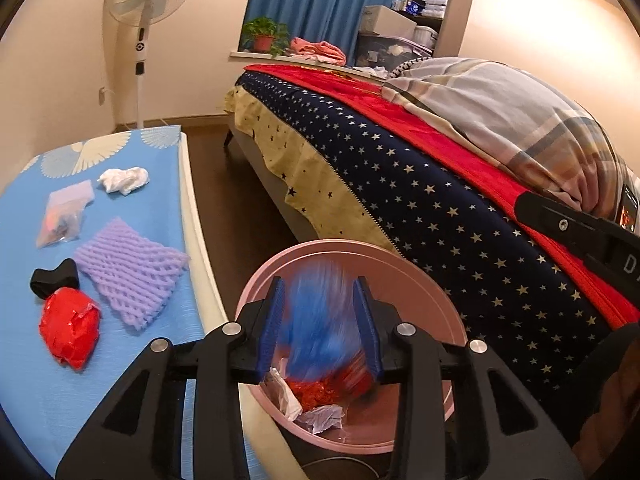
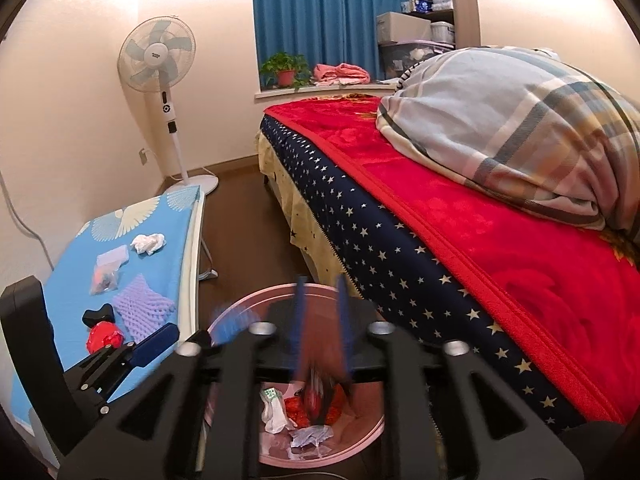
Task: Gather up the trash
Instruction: 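Open both tools over the pink bin, dropping the held items, then grasp the purple foam net with the right tool while the left tool grasps the red plastic bag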
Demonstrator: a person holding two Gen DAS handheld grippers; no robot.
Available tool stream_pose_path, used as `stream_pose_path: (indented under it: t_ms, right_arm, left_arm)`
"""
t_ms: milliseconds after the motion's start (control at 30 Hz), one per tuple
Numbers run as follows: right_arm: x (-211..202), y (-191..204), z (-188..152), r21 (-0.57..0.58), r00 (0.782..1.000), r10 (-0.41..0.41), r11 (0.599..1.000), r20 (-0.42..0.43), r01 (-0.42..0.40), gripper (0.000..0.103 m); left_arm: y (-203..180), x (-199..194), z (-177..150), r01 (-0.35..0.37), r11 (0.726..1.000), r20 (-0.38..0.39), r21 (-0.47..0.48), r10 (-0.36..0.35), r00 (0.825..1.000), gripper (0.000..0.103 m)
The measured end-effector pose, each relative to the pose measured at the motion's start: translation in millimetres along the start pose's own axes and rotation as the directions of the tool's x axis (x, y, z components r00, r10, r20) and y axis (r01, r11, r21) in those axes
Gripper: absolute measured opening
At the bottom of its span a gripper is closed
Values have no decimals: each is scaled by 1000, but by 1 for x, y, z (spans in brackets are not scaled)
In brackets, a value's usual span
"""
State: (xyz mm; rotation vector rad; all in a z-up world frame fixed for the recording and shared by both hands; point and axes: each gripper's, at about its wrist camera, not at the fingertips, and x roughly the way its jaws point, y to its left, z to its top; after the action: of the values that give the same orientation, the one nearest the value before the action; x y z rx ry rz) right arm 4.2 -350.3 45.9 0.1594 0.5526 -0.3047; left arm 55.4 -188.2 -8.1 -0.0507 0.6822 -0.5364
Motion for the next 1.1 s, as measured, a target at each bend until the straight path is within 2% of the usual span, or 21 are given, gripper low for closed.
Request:
stream_pose_path:
  t_ms: [233,467,800,1100]
  right_arm:
    - [-2,7,-2,-1,999,35,999,22,-35,27]
    - [-2,24,-5,-26,995,97,995,33,-96,27]
    - [10,60,-11,-50,983,185,982,15,-184,27]
    - [35,98,-18,-57,960,278,959,-19,-278,27]
  left_arm:
    - [10,-9,-1,-30,999,14,-10,31,999,35]
    - [37,-24,-3,-96,994,36,-46,98,995,35]
    - [89,-39,-13,-211,968,39,-139,218,975,36]
    - [138,-41,-26,-339,915,-4,-218,346,938,59]
